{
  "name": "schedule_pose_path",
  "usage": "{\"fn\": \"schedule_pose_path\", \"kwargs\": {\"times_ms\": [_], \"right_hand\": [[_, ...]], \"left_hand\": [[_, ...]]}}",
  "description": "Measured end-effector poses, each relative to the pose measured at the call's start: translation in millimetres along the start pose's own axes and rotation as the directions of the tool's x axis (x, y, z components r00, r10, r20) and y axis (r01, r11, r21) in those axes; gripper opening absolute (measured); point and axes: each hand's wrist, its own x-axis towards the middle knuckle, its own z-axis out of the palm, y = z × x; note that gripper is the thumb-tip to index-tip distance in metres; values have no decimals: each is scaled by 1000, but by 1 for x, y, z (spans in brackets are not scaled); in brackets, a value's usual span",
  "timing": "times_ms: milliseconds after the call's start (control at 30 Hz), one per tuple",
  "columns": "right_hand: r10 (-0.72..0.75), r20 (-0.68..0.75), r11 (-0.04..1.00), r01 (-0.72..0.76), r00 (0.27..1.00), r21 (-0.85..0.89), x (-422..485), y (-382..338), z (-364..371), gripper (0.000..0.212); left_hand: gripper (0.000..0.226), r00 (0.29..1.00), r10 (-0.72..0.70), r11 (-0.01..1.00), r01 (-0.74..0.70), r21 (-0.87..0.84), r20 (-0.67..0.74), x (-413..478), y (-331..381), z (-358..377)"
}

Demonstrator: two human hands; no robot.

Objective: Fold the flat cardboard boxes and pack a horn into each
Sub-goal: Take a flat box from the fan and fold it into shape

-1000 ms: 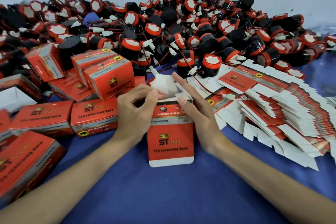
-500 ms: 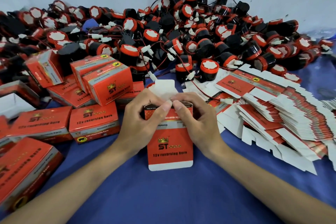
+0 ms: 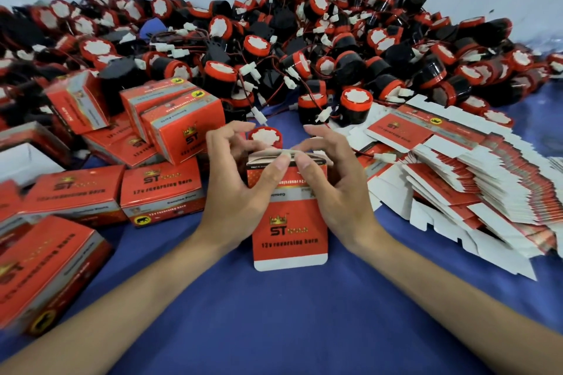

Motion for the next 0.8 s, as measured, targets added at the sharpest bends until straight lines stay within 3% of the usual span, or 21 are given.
{"fn": "schedule_pose_path", "kwargs": {"times_ms": [67, 200, 300, 633, 733, 800], "right_hand": [[-23, 2, 1000, 23, 1000, -20, 0, 2, -1, 11], [-15, -19, 999, 14, 1000, -36, 1, 4, 0, 13], [-28, -32, 999, 27, 999, -45, 1, 3, 1, 21], [-29, -4, 999, 29, 1000, -23, 0, -2, 1, 11], [-27, -9, 999, 27, 1000, 19, 0, -1, 1, 2], [0, 6, 998, 0, 1000, 58, -2, -1, 0, 14]], "left_hand": [[32, 1000, 23, 999, -24, 35, 17, 1, 0, -1], [29, 992, 69, 986, -84, 147, 105, 4, 2, -3], [29, 988, 117, 979, -131, 154, 100, 6, 2, -2], [31, 980, 133, 969, -160, 189, 150, 6, 0, -7], [31, 968, 88, 988, -116, 106, 234, 6, 0, -9], [30, 961, 61, 996, -75, 40, 271, 5, -1, -9]]}}
